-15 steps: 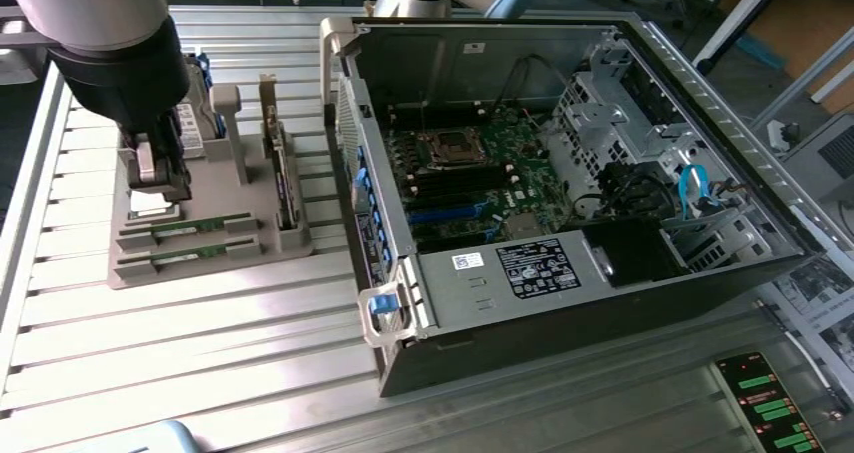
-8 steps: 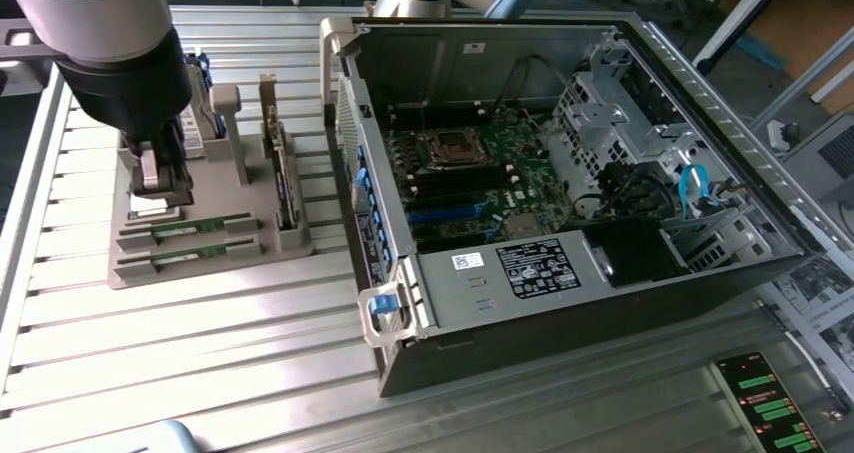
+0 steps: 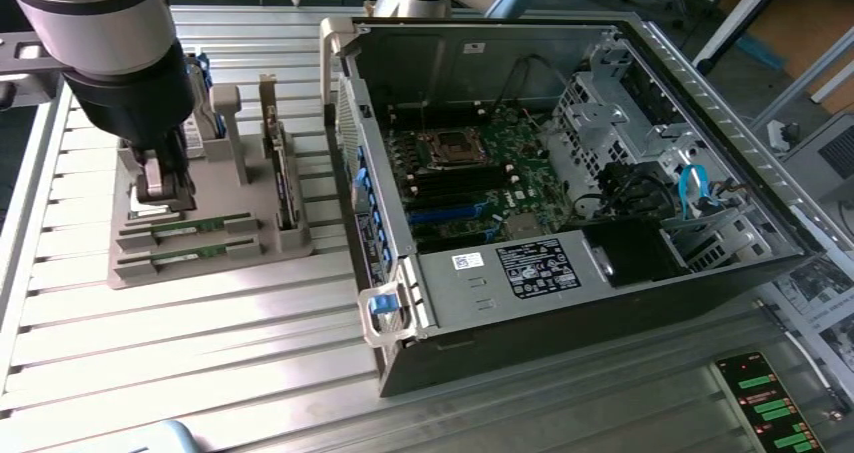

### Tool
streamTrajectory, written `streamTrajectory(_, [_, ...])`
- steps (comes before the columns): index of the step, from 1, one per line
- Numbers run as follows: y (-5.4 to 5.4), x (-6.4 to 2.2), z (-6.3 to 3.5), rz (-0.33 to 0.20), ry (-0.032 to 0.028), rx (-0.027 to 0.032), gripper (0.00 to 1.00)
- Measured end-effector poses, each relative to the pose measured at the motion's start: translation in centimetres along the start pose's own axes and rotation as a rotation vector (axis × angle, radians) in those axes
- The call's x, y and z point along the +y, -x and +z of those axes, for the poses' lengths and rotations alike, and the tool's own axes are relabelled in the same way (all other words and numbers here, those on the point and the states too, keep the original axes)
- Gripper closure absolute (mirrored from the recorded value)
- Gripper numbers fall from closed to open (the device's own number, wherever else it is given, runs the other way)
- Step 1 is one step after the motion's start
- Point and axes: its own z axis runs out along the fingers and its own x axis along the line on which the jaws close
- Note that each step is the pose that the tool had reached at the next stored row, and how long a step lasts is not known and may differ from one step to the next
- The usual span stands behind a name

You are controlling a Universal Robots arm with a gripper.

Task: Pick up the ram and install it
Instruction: 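Pick up the ram and move it above insertion slot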

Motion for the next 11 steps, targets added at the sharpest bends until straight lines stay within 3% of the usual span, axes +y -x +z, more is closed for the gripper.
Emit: streamTrajectory(11, [0.0, 0.0, 1.36, 0.0, -0.0001, 0.0, 0.75])
